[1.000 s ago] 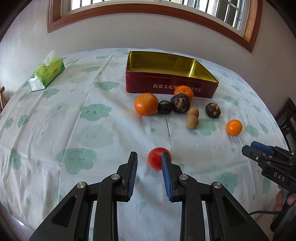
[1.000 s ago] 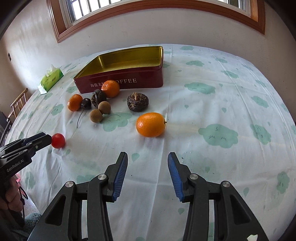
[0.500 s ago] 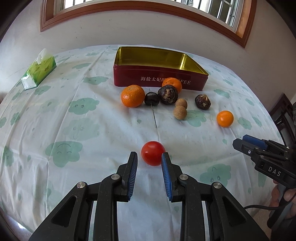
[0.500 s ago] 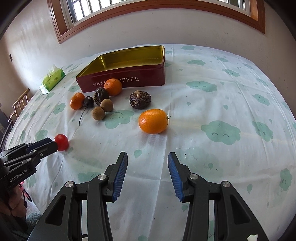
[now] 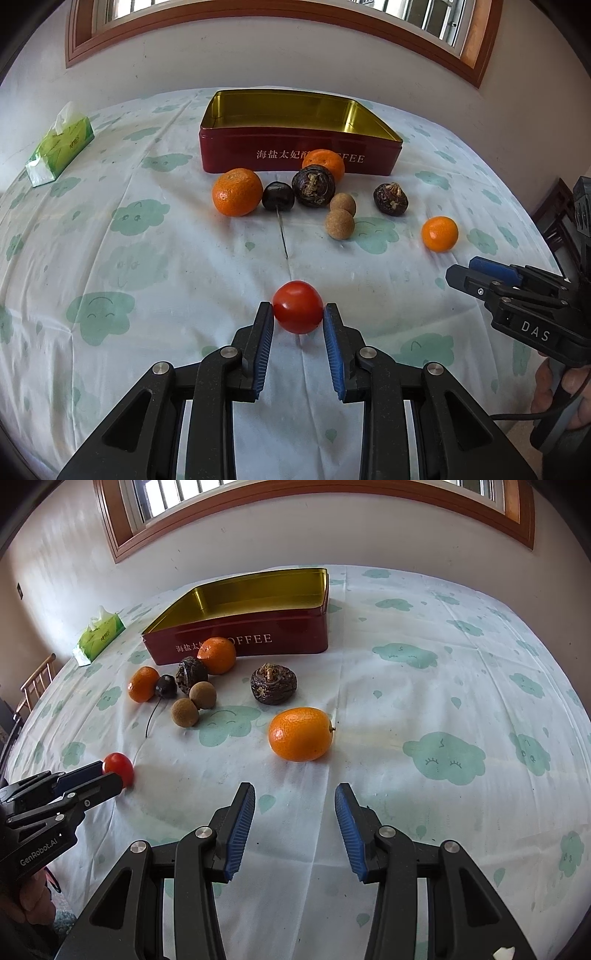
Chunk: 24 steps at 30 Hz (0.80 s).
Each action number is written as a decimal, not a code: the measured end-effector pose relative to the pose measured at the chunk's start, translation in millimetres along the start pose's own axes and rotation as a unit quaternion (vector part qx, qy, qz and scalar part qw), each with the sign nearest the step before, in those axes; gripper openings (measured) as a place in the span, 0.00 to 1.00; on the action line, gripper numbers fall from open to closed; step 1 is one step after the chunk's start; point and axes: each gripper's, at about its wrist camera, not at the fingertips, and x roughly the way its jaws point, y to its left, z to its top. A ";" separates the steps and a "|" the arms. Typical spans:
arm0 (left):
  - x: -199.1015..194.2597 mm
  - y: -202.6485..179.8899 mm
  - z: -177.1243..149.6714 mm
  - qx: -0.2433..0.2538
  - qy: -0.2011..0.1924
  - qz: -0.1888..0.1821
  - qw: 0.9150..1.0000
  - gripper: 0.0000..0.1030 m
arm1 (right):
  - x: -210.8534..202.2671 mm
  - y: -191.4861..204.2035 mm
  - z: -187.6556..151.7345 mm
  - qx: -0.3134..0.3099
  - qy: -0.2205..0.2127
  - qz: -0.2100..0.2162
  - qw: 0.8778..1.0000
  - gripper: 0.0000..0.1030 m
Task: Organize fruits
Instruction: 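Grasp the red cherry tomato with left tool while right tool grasps the mandarin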
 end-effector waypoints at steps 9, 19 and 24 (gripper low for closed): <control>4.1 -0.6 4.7 0.004 -0.009 0.001 1.000 0.29 | 18.0 4.2 14.5 -0.013 0.000 -0.007 1.000 0.42; 14.5 4.7 3.6 -0.009 0.009 -0.005 1.000 0.31 | 30.6 4.2 24.7 -0.016 -0.005 -0.016 1.000 0.36; 16.7 1.2 4.5 0.000 0.005 0.002 1.000 0.31 | 31.3 4.2 24.1 -0.016 -0.010 -0.016 1.000 0.36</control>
